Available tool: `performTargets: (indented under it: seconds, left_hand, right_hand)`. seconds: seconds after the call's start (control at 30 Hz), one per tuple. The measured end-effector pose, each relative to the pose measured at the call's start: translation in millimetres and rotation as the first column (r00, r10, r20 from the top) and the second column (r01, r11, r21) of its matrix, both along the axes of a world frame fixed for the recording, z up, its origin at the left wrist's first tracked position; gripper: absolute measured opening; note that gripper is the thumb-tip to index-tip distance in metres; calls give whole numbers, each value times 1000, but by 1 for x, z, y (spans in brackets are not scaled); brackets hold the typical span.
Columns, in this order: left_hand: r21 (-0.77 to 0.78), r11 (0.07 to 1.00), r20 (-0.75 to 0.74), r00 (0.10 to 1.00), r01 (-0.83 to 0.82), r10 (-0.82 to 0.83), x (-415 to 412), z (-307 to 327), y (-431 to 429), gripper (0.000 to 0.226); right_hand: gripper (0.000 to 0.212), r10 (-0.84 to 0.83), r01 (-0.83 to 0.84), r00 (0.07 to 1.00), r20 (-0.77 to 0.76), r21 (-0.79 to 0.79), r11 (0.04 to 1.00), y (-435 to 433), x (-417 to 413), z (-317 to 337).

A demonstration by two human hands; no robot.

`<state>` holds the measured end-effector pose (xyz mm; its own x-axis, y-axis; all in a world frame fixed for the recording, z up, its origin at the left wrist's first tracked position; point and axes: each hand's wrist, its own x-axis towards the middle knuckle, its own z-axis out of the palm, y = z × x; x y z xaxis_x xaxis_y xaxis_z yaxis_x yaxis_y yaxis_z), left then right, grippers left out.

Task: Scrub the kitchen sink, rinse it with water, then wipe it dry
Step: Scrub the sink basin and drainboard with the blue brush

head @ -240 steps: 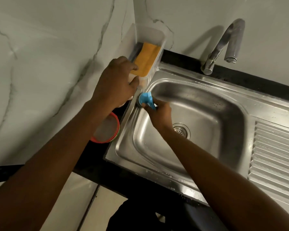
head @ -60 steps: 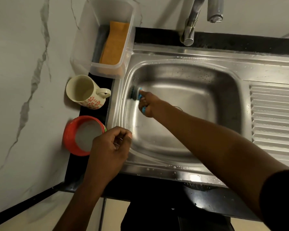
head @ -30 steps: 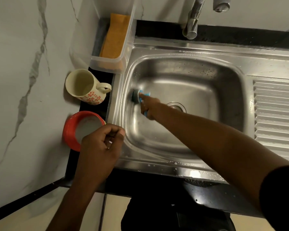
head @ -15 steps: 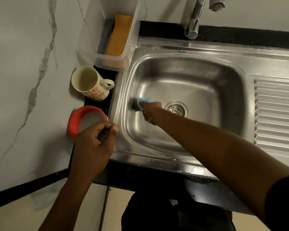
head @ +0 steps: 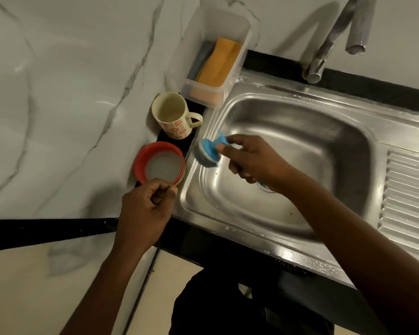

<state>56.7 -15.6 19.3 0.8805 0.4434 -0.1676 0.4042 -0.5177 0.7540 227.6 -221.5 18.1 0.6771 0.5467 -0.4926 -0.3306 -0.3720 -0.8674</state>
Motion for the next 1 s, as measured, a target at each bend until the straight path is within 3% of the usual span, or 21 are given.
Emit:
performTargets:
  seconds: [0.07,0.17,0.3,0.4,0.5,0.6,0.67,0.73,0.87,1.0]
  left_hand:
    - [-14,999,-15,999,-31,31,-6,0,4,11]
    - [-28,997,-21,997,-72,71,-13,-1,9,9]
    - [-20,995,-21,995,-97,96,-19,-4,12,9]
    - [-15,994,-22,994,-105,105,-22,-7,13,9]
    - [-14,994,-41,993,-109,109,-21,-11,13,13]
    - [-16,995,-50,994,-98,97,-21,-12,9,15]
    - [-31,995,-55,994,-95,93,-20,-10,6,11]
    - [-34,996,-53,995,-82,80,-20,-10,2,10]
    - [-61,998,-89,996,-32,27,-22,-10,-8,10]
    - [-108,994,-108,994,19,-31,-18,-12,-19,9]
  right_hand:
    - [31,153,-148,957,248,-38,988,27,1,25]
    - [32,372,-307,769,520,-211,928,69,-1,32]
    - [35,703,-414,462,541,-570,710,110,-5,12]
    - [32,762,-395,370,531,-653,646,125,-7,1]
    - [31,753,-419,403,520,-627,657,127,1,1]
    - [27,647,-492,578,497,-421,762,112,13,18]
    - [25,590,-534,728,350,-250,808,88,24,31]
    - [31,579,-550,795,180,-189,814,52,39,37]
    - [29,548,-552,832,-81,-216,806,-22,56,0]
    - [30,451,-553,831,-325,-398,732,-61,33,-84]
